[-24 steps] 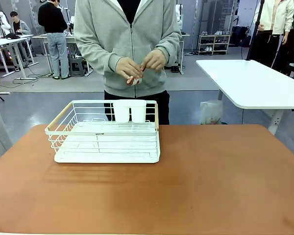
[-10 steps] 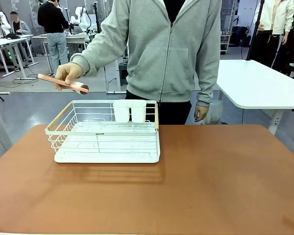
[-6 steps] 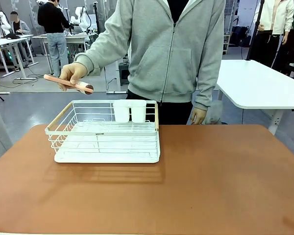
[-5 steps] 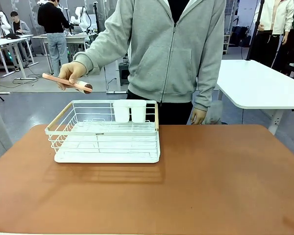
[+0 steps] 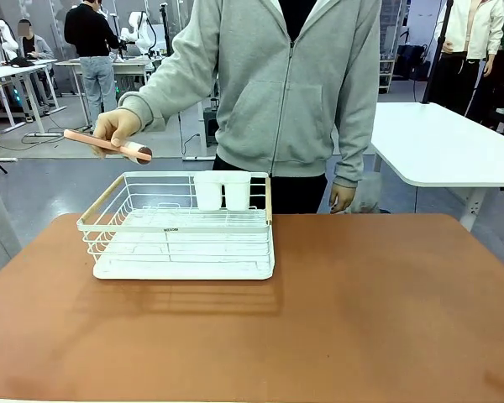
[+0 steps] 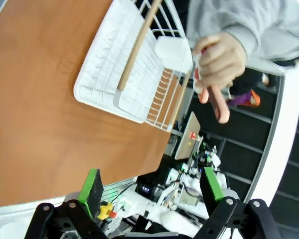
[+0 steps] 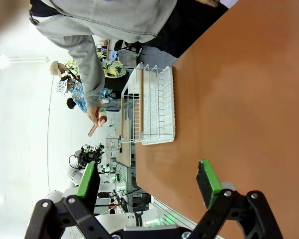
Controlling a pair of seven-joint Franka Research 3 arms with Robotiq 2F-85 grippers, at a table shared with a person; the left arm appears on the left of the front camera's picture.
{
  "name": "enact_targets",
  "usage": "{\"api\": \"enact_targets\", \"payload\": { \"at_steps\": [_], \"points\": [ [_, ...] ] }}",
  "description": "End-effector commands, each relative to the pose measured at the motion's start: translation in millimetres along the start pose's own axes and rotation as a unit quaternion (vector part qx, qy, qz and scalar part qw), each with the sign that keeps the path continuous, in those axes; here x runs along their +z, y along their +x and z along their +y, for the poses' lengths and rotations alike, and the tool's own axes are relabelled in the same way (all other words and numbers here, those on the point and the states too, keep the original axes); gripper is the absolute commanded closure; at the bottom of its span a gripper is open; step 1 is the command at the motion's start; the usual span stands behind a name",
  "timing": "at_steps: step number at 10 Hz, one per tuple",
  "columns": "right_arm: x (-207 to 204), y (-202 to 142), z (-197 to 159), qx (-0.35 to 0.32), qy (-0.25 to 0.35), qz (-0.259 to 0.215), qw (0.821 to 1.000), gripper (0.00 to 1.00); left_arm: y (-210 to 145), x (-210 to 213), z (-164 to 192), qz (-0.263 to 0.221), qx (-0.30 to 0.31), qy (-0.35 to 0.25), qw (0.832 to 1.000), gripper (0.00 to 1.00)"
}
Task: Clean the table.
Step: Pick up the Lint Roller when the human hands it over.
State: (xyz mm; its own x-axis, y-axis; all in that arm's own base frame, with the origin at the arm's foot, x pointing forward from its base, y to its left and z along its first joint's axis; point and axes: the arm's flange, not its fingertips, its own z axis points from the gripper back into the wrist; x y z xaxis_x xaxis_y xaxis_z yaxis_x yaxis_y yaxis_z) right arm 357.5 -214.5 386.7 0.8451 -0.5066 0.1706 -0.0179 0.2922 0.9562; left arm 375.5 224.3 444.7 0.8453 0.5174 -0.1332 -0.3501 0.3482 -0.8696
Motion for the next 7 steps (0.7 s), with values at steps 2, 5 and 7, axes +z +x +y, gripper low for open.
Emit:
{"api": "enact_targets", "payload": {
  "at_steps": [2, 5, 7],
  "points": [
    [1.2, -1.1, 2.3, 0.001, 0.001, -0.002, 1.0, 0.0, -15.9, -29.9, -54.2, -0.016, 0.069, 0.054, 0.996, 0.0],
    [1.2, -1.1, 2.3, 0.001, 0.001, -0.002, 1.0, 0.0, -6.4, -65.4, -99.2, -0.034, 0.066, 0.092, 0.993, 0.0],
    [1.2, -1.1, 2.3, 0.001, 0.001, -0.002, 1.0, 0.0, 0.3, -89.4, -118.2, -0.064, 0.04, 0.106, 0.991, 0.0]
  ]
}}
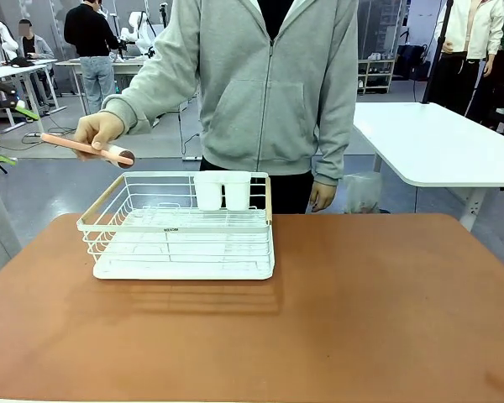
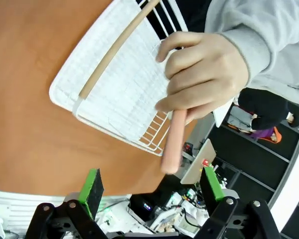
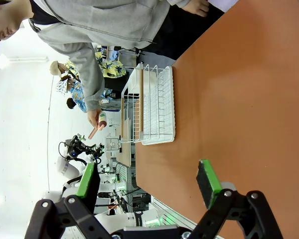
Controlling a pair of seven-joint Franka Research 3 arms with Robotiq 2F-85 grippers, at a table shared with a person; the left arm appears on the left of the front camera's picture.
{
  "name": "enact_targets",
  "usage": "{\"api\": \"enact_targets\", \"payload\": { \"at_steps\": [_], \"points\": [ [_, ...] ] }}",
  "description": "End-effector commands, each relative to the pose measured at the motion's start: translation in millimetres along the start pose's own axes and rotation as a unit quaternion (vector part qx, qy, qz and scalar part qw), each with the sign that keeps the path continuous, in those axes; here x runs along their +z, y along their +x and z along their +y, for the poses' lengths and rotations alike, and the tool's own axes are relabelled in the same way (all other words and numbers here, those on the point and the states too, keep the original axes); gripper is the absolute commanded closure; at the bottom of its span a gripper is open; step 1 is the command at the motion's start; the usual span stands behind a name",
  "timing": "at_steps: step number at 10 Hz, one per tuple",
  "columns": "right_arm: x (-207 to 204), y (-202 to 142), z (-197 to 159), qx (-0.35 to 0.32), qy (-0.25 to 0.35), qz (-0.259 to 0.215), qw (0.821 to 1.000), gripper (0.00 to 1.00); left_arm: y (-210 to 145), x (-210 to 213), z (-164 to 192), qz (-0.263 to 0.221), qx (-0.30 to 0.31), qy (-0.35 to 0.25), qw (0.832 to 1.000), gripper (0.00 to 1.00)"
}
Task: Clean the table.
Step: Pick up the Lint Roller when the human hands it over.
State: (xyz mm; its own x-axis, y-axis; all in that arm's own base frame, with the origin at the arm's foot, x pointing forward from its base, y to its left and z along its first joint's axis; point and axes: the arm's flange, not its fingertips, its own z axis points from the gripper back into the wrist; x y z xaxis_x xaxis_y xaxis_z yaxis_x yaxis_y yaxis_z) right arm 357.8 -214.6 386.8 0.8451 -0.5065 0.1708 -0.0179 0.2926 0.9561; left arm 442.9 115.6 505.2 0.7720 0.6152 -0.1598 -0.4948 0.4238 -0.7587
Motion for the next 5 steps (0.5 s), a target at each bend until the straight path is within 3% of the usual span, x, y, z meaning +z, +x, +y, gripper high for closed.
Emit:
{"api": "enact_targets", "payload": {
  "at_steps": [1, 5],
  "points": [
    [1.2, -1.4, 2.2, 0.001, 0.001, -0.002, 1.0, 0.0, 8.6, -16.0, -13.4, -0.036, -0.006, 0.008, 0.999, 0.0],
    [1.2, -1.4, 2.2, 0.001, 0.001, -0.002, 1.0, 0.0, 8.1, -49.0, -15.9, -0.085, -0.039, -0.037, 0.995, 0.0]
  ]
}}
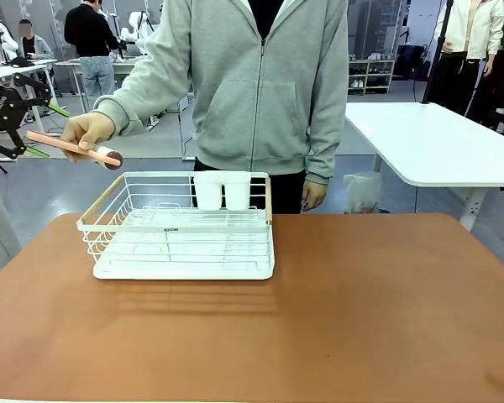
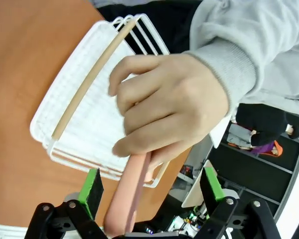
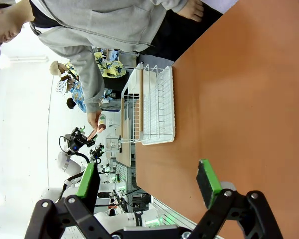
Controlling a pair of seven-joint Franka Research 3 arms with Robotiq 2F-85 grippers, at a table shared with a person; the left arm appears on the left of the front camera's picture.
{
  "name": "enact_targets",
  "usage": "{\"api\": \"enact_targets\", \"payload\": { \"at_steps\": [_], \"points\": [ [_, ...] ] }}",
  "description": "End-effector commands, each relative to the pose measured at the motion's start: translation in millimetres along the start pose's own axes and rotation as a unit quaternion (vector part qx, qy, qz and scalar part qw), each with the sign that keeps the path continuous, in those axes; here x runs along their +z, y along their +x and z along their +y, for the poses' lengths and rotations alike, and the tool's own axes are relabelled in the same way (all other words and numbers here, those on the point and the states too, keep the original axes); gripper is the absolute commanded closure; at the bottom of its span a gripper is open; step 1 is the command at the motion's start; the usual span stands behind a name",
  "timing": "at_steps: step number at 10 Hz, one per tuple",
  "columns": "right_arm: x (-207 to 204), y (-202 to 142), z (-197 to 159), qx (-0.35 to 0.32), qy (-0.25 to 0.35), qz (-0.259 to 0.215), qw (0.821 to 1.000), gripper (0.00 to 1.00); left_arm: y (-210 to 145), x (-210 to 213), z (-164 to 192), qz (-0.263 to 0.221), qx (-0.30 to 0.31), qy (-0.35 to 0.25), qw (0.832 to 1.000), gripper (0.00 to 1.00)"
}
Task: Clean the table.
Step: Pick up the Lint Roller when the human hands it over.
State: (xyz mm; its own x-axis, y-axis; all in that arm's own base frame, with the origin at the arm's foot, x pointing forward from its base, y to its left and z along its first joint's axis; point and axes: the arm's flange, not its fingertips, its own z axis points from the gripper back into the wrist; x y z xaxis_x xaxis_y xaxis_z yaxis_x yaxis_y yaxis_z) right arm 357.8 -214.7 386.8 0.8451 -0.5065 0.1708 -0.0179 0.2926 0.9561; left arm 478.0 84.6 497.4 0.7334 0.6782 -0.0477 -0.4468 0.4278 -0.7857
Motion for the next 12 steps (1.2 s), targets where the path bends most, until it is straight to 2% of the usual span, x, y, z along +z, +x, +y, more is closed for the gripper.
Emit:
{"api": "enact_targets", "payload": {
  "at_steps": [1, 5, 6, 7, 8, 9, 10, 11, 12],
  "points": [
    [1.2, -1.4, 2.3, 0.001, 0.001, -0.002, 1.0, 0.0, -2.7, -13.3, 13.1, -0.021, -0.012, -0.027, 0.999, 0.0],
    [1.2, -1.4, 2.3, 0.001, 0.001, -0.002, 1.0, 0.0, -6.5, -10.1, 15.7, -0.03, -0.018, -0.053, 0.998, 0.0],
    [1.2, -1.4, 2.3, 0.001, 0.001, -0.002, 1.0, 0.0, -7.9, -7.9, 15.1, -0.034, -0.022, -0.059, 0.997, 0.04],
    [1.2, -1.4, 2.3, 0.001, 0.001, -0.002, 1.0, 0.0, -7.8, -7.2, 14.5, -0.036, -0.024, -0.063, 0.997, 0.18],
    [1.2, -1.4, 2.3, 0.001, 0.001, -0.002, 1.0, 0.0, -7.5, -6.9, 14.3, -0.039, -0.024, -0.065, 0.997, 0.24],
    [1.2, -1.4, 2.3, 0.001, 0.001, -0.002, 1.0, 0.0, -7.0, -6.2, 14.0, -0.039, -0.024, -0.067, 0.997, 0.38],
    [1.2, -1.4, 2.3, 0.001, 0.001, -0.002, 1.0, 0.0, -7.3, -5.2, 13.1, -0.04, -0.025, -0.069, 0.997, 0.43],
    [1.2, -1.4, 2.3, 0.001, 0.001, -0.002, 1.0, 0.0, -7.2, -4.7, 13.0, -0.041, -0.027, -0.068, 0.996, 0.58],
    [1.2, -1.4, 2.3, 0.001, 0.001, -0.002, 1.0, 0.0, -7.3, -5.2, 13.4, -0.04, -0.027, -0.065, 0.997, 0.63]
  ]
}}
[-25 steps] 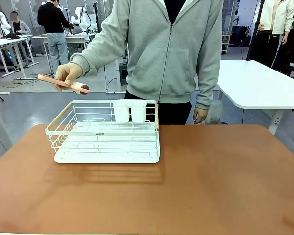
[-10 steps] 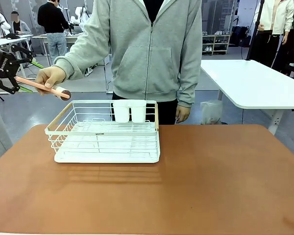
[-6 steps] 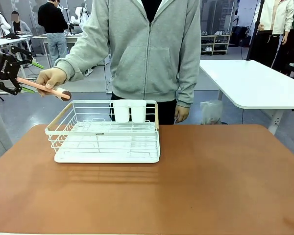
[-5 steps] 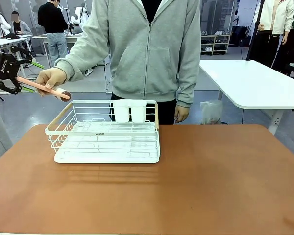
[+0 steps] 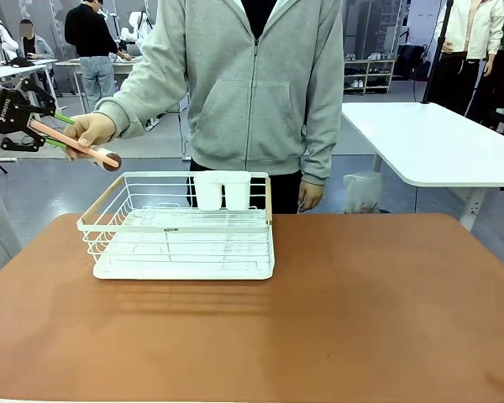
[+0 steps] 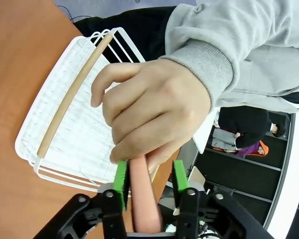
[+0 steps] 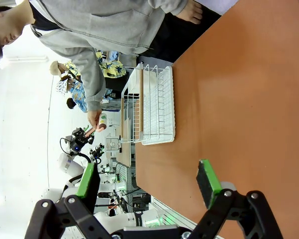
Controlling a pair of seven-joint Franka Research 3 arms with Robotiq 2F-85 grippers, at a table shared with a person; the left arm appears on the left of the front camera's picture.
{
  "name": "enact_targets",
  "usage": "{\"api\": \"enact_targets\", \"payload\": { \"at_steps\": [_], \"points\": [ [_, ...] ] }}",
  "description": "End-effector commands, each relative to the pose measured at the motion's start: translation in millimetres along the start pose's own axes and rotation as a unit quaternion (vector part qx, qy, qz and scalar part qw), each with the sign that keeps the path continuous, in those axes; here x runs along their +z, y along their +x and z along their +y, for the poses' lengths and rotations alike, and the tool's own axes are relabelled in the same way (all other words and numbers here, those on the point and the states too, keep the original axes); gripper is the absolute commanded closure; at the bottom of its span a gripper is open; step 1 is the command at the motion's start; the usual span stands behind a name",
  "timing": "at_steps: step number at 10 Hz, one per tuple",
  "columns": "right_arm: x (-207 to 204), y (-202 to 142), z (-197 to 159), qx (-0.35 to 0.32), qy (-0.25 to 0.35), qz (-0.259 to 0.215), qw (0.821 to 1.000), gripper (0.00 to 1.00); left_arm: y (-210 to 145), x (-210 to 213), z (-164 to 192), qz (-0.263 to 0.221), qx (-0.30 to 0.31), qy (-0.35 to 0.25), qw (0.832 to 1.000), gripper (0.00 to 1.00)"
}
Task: Clean the table.
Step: Pick up the Lint Roller when the human hands it over.
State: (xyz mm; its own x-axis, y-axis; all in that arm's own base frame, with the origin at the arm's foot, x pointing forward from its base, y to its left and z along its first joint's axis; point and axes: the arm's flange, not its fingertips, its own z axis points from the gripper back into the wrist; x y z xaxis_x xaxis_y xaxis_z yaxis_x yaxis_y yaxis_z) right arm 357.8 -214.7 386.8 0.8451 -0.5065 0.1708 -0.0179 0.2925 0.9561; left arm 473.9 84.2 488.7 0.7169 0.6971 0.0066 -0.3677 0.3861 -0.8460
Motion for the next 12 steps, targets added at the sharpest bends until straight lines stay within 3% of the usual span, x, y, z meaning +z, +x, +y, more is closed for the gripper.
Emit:
{"api": "enact_targets", "payload": {
  "at_steps": [1, 2, 3, 4, 12],
  "points": [
    [1.2, -1.4, 2.3, 0.001, 0.001, -0.002, 1.0, 0.0, -5.2, -1.3, 4.6, -0.011, -0.015, -0.011, 1.0, 0.78],
    [1.2, -1.4, 2.3, 0.001, 0.001, -0.002, 1.0, 0.0, -6.1, -1.2, 3.3, -0.004, -0.029, -0.011, 1.0, 0.83],
    [1.2, -1.4, 2.3, 0.001, 0.001, -0.002, 1.0, 0.0, -6.2, -0.9, 2.8, -0.005, -0.029, -0.01, 1.0, 0.98],
    [1.2, -1.4, 2.3, 0.001, 0.001, -0.002, 1.0, 0.0, -6.5, -0.5, 2.4, -0.006, -0.03, -0.008, 1.0, 1.0],
    [1.2, -1.4, 2.3, 0.001, 0.001, -0.002, 1.0, 0.0, -1.0, -1.2, 1.7, 0.001, -0.017, 0.001, 1.0, 0.99]
  ]
}}
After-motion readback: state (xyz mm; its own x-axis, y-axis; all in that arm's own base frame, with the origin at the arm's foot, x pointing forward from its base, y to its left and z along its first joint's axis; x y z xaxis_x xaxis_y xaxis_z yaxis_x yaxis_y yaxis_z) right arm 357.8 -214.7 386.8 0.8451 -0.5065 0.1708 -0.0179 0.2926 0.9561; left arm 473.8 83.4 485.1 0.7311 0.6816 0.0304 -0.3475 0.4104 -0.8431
